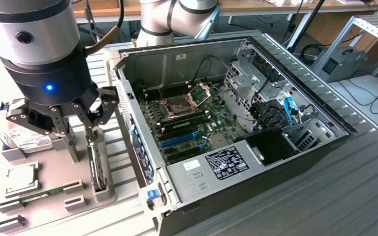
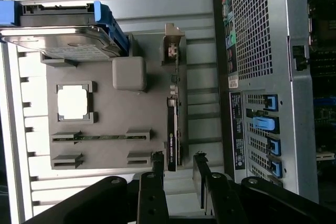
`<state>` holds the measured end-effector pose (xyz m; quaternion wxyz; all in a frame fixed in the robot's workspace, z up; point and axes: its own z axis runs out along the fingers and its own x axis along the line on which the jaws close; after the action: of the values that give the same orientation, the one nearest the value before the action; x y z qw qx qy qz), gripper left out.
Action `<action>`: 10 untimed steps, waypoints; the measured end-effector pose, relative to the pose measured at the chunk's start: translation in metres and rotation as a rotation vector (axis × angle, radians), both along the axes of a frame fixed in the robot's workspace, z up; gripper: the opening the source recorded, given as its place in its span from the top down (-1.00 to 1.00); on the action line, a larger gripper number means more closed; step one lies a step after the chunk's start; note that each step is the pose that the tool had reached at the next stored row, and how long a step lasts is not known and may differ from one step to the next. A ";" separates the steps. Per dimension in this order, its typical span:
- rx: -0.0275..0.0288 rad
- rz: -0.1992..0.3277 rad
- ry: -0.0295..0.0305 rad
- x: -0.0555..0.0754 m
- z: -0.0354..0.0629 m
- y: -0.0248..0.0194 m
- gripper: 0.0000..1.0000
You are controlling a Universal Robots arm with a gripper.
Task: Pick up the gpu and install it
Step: 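Pick up the gpu and move the gpu toward the slot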
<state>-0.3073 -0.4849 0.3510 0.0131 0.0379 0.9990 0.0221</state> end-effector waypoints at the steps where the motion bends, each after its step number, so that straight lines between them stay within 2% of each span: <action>1: 0.0000 0.000 0.0000 0.000 -0.0004 0.0000 0.28; 10: -0.0001 0.000 0.0001 0.000 -0.0029 0.0000 0.28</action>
<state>-0.3076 -0.4849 0.3481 0.0131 0.0379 0.9990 0.0221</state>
